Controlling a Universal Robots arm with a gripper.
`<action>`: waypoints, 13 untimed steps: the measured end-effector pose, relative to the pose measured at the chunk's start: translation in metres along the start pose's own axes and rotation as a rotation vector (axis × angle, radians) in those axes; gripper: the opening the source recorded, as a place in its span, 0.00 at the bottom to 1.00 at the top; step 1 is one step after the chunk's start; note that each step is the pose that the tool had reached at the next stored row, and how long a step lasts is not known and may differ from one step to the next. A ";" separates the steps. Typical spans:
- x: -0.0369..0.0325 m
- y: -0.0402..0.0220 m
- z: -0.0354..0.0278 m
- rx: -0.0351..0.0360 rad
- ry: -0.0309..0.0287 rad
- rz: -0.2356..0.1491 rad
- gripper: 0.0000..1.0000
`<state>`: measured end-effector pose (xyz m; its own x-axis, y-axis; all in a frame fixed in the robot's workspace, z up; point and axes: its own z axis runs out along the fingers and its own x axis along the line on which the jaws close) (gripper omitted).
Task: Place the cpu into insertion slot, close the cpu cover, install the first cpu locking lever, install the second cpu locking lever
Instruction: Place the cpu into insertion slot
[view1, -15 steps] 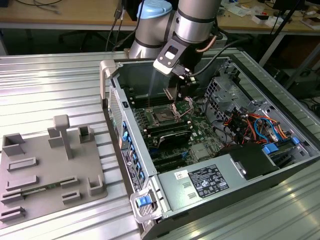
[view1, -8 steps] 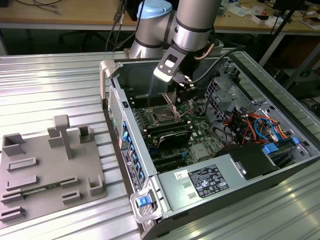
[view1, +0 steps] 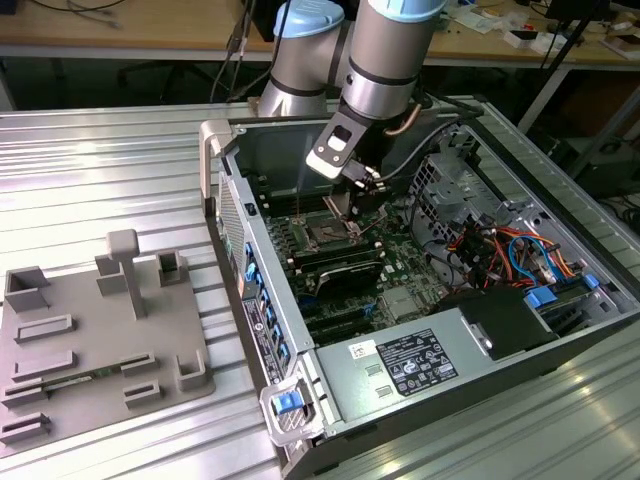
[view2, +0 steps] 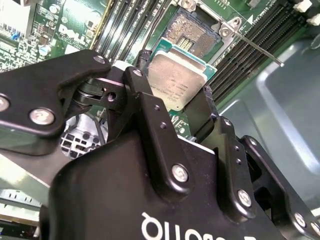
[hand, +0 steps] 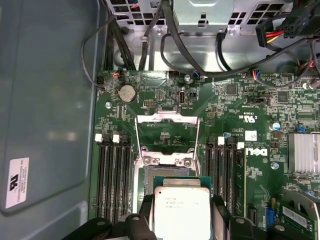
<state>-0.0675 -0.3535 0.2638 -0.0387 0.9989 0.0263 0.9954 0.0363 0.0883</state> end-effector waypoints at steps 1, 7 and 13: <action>0.0001 -0.0002 0.0021 0.0000 0.0001 0.000 0.54; 0.0006 -0.0016 0.0185 -0.0001 0.0022 0.000 0.54; 0.0015 -0.0024 0.0286 0.0000 0.0040 0.000 0.54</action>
<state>-0.0675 -0.3513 0.2351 -0.0387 0.9988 0.0303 0.9954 0.0359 0.0883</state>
